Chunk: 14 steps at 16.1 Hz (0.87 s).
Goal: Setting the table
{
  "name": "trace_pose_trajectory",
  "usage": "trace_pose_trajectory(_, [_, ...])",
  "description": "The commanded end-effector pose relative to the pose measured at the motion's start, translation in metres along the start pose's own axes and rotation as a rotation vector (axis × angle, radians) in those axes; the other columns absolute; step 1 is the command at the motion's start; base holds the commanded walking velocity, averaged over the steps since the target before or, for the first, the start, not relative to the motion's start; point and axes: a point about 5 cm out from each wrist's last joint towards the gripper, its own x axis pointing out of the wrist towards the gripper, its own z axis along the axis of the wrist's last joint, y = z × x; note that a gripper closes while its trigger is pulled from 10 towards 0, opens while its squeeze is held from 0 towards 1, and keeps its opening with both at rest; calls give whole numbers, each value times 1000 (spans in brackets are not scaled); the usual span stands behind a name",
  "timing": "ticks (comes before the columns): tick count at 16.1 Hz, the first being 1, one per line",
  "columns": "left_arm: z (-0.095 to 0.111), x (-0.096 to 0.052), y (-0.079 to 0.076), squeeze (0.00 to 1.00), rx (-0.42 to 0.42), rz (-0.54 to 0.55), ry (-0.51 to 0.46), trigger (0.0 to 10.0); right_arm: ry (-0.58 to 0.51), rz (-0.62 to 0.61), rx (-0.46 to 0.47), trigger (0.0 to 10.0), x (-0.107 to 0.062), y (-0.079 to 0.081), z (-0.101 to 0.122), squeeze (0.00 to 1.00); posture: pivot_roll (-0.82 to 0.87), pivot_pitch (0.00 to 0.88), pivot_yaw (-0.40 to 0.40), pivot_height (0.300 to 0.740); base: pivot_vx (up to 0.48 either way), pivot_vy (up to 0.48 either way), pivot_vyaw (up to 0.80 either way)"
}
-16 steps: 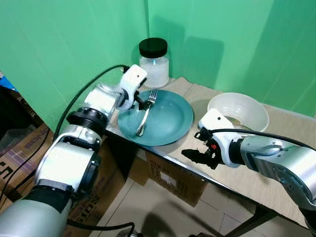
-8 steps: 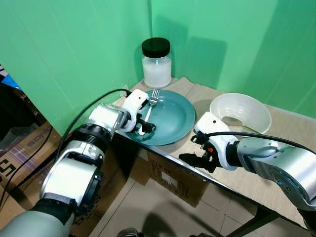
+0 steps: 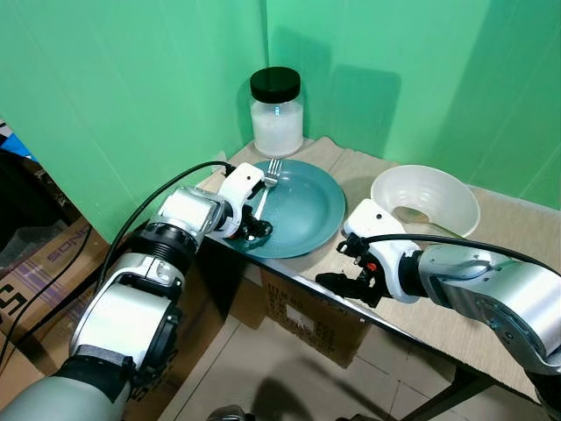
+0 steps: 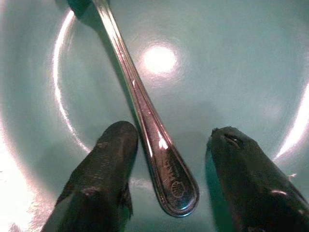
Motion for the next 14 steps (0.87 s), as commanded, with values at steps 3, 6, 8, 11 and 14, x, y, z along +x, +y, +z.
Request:
trace_pose_trajectory(3, [-3, -2, 3, 0, 17, 13, 13, 0, 1, 0, 117, 10000, 11, 2, -6, 0, -62, 13, 97, 740, 0, 0, 0])
trace_pose_trajectory(6, [-3, -3, 4, 0, 14, 9, 13, 0, -20, 27, 114, 10000, 16, 9, -5, 0, -60, 14, 96, 740, 0, 0, 0])
trace_pose_trajectory(8, [-3, -3, 4, 0, 13, 5, 14, 0, -21, 25, 119, 10000, 16, 9, -5, 0, -61, 14, 98, 740, 0, 0, 0])
trace_pose_trajectory(11, [-2, -3, 4, 0, 14, 3, 9, 0, -23, 0, 127, 10000, 17, 7, -5, 0, -59, 13, 97, 740, 0, 0, 0])
trace_pose_trajectory(14, [1, -6, 5, 0, 4, -2, -20, 0, -16, -66, 164, 10000, 25, 3, -9, 0, -54, 12, 97, 740, 0, 0, 0])
